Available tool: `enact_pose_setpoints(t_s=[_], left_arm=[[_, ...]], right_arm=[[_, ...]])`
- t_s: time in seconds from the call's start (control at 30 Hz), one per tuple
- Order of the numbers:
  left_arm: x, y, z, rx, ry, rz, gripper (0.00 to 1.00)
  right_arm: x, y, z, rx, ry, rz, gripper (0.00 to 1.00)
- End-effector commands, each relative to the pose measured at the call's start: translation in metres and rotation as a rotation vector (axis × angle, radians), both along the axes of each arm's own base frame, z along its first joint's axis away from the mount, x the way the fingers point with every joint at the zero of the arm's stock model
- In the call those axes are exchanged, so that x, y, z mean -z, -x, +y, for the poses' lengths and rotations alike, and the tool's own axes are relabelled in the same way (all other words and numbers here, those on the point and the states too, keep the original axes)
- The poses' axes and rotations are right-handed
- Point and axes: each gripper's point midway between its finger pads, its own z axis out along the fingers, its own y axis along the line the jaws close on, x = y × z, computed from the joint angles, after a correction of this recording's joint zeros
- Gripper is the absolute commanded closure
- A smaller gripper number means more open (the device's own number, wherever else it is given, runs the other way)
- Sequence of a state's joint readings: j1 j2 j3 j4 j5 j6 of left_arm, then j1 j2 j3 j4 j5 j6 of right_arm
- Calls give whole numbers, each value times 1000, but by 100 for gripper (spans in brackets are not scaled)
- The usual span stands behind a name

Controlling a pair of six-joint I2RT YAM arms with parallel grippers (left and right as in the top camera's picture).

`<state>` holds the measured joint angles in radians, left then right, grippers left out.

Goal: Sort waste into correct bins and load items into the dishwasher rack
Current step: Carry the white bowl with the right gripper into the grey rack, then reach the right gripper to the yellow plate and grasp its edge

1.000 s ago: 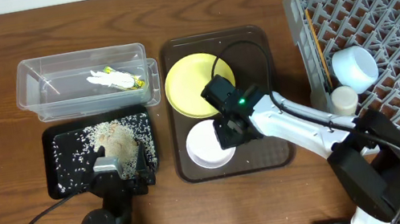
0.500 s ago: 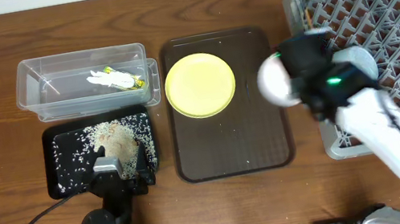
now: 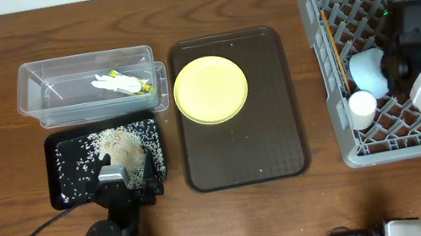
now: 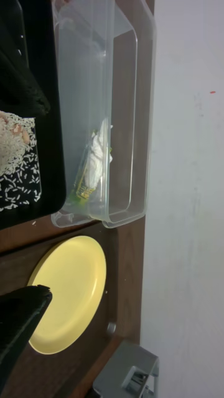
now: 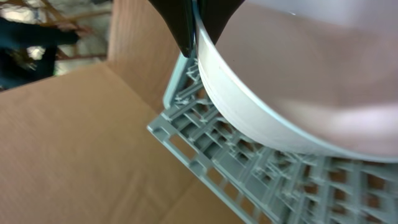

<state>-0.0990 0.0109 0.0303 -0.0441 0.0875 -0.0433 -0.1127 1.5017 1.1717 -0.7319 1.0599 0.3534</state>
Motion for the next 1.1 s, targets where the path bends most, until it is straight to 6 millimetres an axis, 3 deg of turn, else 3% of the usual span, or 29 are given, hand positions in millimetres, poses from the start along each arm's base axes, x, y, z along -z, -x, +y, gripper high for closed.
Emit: enact_pose_setpoints(t_s=[0.0,0.13,0.27,0.6,0.83,0.9,1.0,1.07], left_arm=[[15,0,0,7,-19,32,11],[15,0,0,7,-19,32,12],[15,0,0,7,-19,32,12],[15,0,0,7,-19,32,11],[15,0,0,6,-19,32,12],[15,0,0,7,-19,32,12],[15,0,0,7,-19,32,12],[15,0,0,7,-19,32,11]], right_arm=[[10,1,-23,36,51,122,99],[37,-10,-32,14,53,243,99],[52,-17,-29,-17,50,312,99],[54,-45,24,-174,85,349,97],[41,-45,33,-171,159,356,78],[36,-47,40,-192,160,340,68],[25,-55,60,-262,123,274,56],[22,-63,81,-359,35,222,55]])
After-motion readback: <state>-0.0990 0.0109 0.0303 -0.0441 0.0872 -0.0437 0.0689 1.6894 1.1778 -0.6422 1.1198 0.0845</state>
